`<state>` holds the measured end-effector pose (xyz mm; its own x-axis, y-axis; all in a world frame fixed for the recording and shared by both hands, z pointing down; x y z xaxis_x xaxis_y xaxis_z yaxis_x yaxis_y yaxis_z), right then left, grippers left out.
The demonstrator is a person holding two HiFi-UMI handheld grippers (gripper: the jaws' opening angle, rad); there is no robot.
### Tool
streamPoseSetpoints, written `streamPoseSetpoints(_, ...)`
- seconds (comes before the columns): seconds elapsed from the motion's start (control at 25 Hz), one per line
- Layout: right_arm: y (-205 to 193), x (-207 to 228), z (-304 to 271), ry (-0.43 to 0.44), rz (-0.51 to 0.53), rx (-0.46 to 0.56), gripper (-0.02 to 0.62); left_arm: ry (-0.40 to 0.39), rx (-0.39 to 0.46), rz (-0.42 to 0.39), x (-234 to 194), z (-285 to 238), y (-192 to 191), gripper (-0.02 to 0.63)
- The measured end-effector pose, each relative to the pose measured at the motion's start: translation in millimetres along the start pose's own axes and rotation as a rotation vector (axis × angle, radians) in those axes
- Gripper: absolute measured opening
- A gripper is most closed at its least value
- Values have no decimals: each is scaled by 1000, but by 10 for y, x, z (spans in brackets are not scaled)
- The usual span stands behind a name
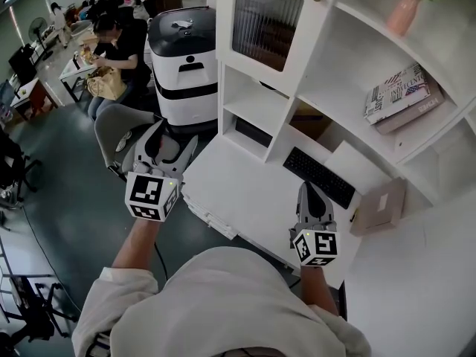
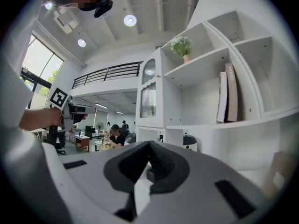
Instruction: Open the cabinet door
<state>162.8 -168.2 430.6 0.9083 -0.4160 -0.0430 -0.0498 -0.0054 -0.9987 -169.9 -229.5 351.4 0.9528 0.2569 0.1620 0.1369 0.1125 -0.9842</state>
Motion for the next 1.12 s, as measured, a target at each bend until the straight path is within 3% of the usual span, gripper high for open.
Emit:
streamPoseSetpoints(0.52,0,102,220,-63,-1,-3,3,-63,112,-125,-37,-550,736,291)
streamPoseSetpoints(1.12,-19,190,517,-138,-3,-11,3,-176,181,-278,152,-1277,1499,291)
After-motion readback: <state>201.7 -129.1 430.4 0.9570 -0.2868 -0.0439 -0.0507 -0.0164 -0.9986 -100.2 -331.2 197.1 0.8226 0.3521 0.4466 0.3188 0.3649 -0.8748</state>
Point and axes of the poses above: the fingertips, and each gripper's own axes: z backward along the fingers, x to its right, y out of its top, the point moved 4 cm from there along z, backward along the fingers, and after that the axes turned 5 degrees about y, right-handed, at the moved point
